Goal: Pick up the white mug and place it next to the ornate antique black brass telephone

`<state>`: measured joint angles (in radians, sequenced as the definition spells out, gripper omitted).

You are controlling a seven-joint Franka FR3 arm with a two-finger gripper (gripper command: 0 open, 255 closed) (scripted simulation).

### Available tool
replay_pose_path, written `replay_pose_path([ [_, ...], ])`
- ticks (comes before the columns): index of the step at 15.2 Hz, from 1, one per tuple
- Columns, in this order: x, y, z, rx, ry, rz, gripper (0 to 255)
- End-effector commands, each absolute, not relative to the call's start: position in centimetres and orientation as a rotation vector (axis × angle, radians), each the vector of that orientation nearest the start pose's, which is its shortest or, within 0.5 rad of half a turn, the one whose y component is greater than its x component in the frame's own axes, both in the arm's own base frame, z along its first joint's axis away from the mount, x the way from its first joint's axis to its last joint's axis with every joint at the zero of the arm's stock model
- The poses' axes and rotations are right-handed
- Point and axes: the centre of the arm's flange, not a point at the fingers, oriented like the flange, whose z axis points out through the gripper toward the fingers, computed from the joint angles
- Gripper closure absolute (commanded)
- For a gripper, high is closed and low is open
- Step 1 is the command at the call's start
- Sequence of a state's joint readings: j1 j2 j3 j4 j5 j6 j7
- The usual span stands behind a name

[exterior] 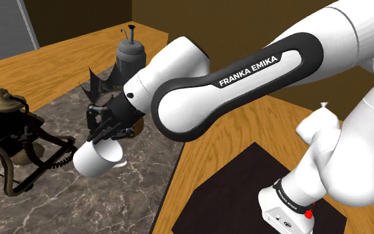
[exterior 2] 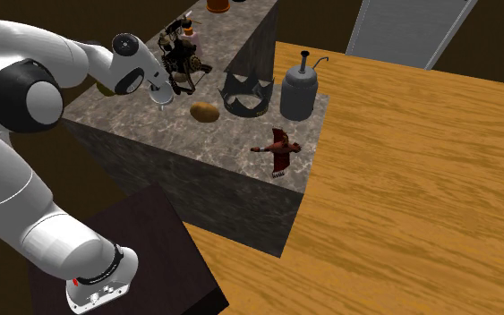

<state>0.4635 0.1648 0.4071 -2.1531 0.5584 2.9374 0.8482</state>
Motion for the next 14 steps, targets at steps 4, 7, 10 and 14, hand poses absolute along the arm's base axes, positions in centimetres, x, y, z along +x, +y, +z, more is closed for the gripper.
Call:
replay_pose_path([
  [4, 41.6, 43.0, 36.6, -2.383, 0.63, -0.17, 255],
  [7, 41.6, 43.0, 36.0, -2.383, 0.63, -0.17, 255],
  [10, 41.6, 43.0, 36.0, -2.383, 0.63, -0.17, 255],
  [14, 41.6, 43.0, 36.0, -2.383, 0.63, -0.17, 0],
])
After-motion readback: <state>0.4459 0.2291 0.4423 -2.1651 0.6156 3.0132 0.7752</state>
